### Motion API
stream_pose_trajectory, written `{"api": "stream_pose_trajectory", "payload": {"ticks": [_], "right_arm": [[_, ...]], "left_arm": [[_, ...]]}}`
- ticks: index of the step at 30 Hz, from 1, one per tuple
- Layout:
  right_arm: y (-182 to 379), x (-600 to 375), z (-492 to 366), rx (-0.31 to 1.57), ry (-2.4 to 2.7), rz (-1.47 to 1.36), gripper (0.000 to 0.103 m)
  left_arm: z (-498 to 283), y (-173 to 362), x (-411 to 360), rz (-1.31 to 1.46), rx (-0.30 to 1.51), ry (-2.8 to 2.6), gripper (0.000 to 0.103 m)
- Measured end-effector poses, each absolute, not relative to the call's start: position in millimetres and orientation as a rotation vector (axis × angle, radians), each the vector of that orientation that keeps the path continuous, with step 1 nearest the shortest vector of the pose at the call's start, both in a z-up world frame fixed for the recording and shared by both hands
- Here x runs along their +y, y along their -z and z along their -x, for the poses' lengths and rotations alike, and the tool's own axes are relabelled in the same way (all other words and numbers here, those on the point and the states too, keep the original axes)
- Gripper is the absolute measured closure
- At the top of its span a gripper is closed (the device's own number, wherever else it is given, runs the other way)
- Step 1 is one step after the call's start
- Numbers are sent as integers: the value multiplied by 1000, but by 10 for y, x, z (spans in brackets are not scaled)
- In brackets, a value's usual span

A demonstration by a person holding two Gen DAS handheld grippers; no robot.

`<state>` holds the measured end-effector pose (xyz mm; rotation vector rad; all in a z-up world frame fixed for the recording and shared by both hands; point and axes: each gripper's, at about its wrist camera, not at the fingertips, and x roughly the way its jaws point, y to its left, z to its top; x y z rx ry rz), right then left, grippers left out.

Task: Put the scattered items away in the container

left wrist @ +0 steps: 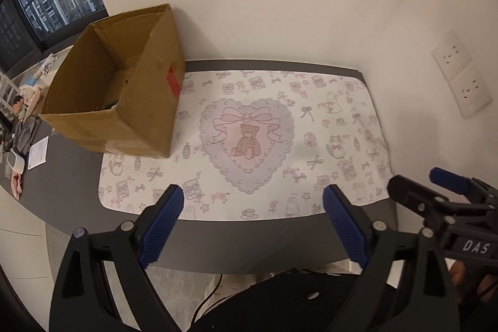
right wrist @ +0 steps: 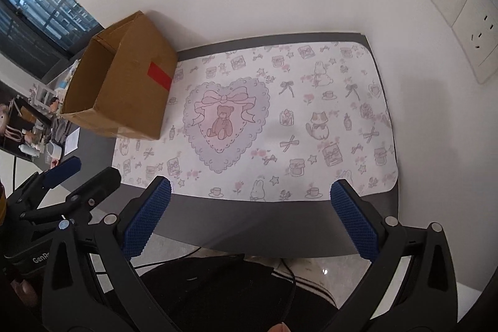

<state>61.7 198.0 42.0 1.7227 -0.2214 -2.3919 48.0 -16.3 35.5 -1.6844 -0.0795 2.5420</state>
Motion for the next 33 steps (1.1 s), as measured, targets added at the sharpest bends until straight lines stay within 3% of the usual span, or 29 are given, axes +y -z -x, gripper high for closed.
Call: {"api": "stream_pose_trajectory", "payload": {"ticks": [12,33], "right_arm": [[-433,1597,-376,-117,2421,-1762,0],[-313,1613,-166,-50,2397,-1817,0]], "left_arm": [[-227,-299,-560,1743,-27,-2583,13],[-39,-294,-494,1797,74,-2645,13]]}}
